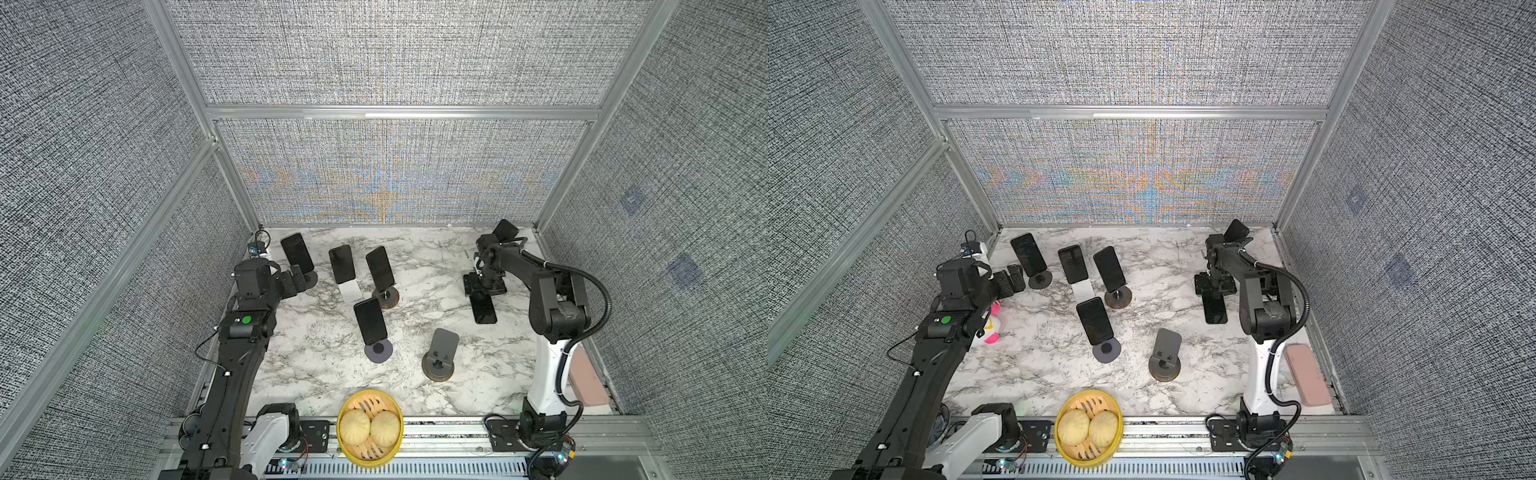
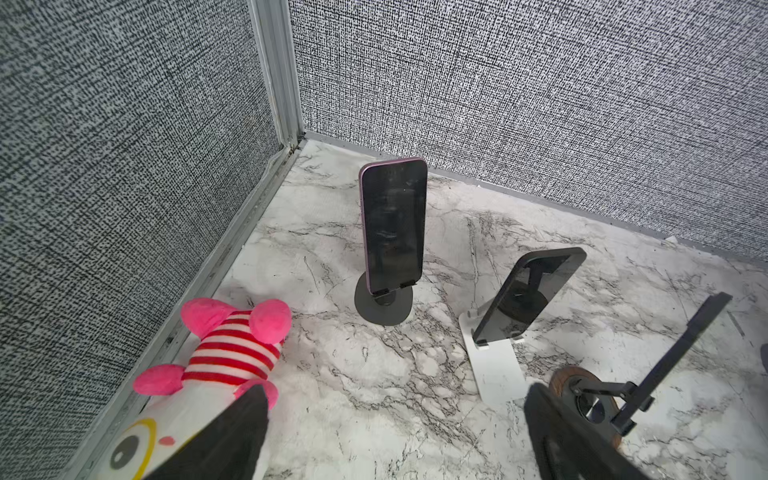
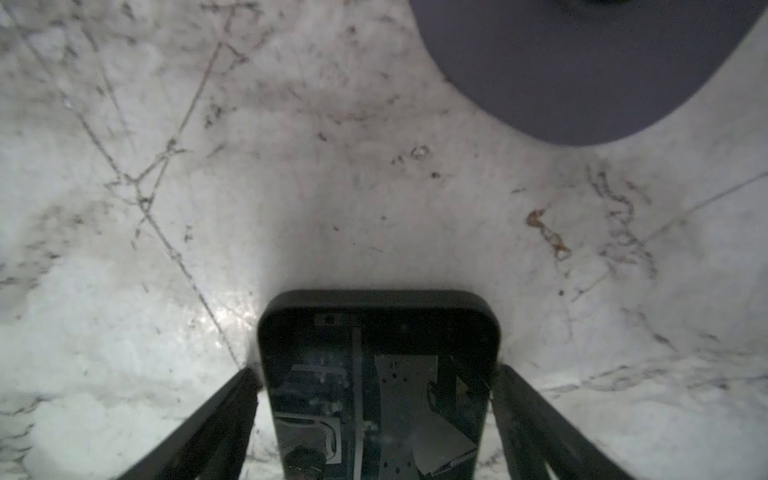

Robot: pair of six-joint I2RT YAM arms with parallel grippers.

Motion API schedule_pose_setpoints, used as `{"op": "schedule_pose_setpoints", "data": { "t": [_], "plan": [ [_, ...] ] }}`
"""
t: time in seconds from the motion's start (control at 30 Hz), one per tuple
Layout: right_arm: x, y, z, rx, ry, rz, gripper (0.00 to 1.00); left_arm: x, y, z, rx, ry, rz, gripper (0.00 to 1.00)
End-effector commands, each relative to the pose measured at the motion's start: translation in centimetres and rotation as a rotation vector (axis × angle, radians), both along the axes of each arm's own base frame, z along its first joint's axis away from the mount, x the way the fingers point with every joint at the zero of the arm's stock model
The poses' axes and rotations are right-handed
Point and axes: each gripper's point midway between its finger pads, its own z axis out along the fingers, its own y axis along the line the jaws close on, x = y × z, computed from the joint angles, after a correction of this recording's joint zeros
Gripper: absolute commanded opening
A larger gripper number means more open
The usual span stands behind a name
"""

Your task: Remove the phone from the phone stand

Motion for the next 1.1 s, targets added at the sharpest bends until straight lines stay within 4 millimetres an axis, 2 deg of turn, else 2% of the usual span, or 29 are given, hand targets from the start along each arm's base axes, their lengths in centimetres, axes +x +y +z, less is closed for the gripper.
{"op": "schedule_pose_setpoints", "data": {
  "t": [0.0, 0.1, 0.17, 0.3, 0.37, 0.43, 0.53, 0.6, 0.67, 0.73, 0.9, 1.0, 1.07],
  "plan": [
    [-0.5, -0.1, -0.3, -0.002, 0.018, -0.007, 0.92, 0.3, -0.2, 0.6, 0.013, -0.027, -0.018, 0.97],
    [-0.5, 0.0, 0.4, 0.003, 0.005, -0.007, 0.99, 0.3, -0.2, 0.8, 0.023, -0.037, -0.028, 0.98],
    [-0.5, 0.0, 0.9, 0.004, -0.006, -0.007, 0.99, 0.3, -0.4, 0.9, 0.032, -0.042, -0.041, 0.98],
    [-0.7, 0.0, 2.3, 0.009, -0.036, -0.006, 0.99, -0.2, -0.5, 2.4, 0.067, -0.085, -0.063, 0.99],
    [-0.9, -0.1, 3.4, 0.009, -0.053, -0.012, 0.99, -0.9, -0.5, 4.0, 0.104, -0.104, -0.065, 0.99],
    [-1.4, 0.0, 4.5, 0.015, -0.077, -0.018, 0.99, -2.0, -1.1, 6.5, 0.157, -0.151, -0.075, 0.99],
    [-2.4, 0.3, 6.1, 0.04, -0.109, -0.029, 0.99, -3.8, -3.3, 9.9, 0.221, -0.198, -0.128, 0.99],
    [-3.5, 0.3, 6.7, 0.046, -0.108, -0.052, 0.99, -4.5, -6.0, 10.9, 0.248, -0.192, -0.207, 0.99],
    [-4.7, 0.3, 6.8, 0.053, -0.1, -0.069, 0.99, -4.9, -9.1, 10.8, 0.257, -0.168, -0.297, 0.99],
    [-5.9, 0.3, 6.9, 0.061, -0.094, -0.092, 0.99, -5.1, -12.9, 10.2, 0.281, -0.144, -0.396, 0.99],
    [-8.8, -0.2, 7.4, 0.072, -0.109, -0.143, 0.99, -6.5, -24.2, 8.5, 0.333, -0.152, -0.597, 0.99],
    [-10.2, -0.6, 8.2, 0.09, -0.137, -0.171, 0.99, -7.2, -30.2, 6.5, 0.191, -0.136, -0.699, 0.99],
    [-10.9, -0.9, 8.5, 0.116, -0.15, -0.2, 0.99, -7.6, -34.0, 4.2, 0.082, -0.08, -0.771, 0.99]
  ]
}}
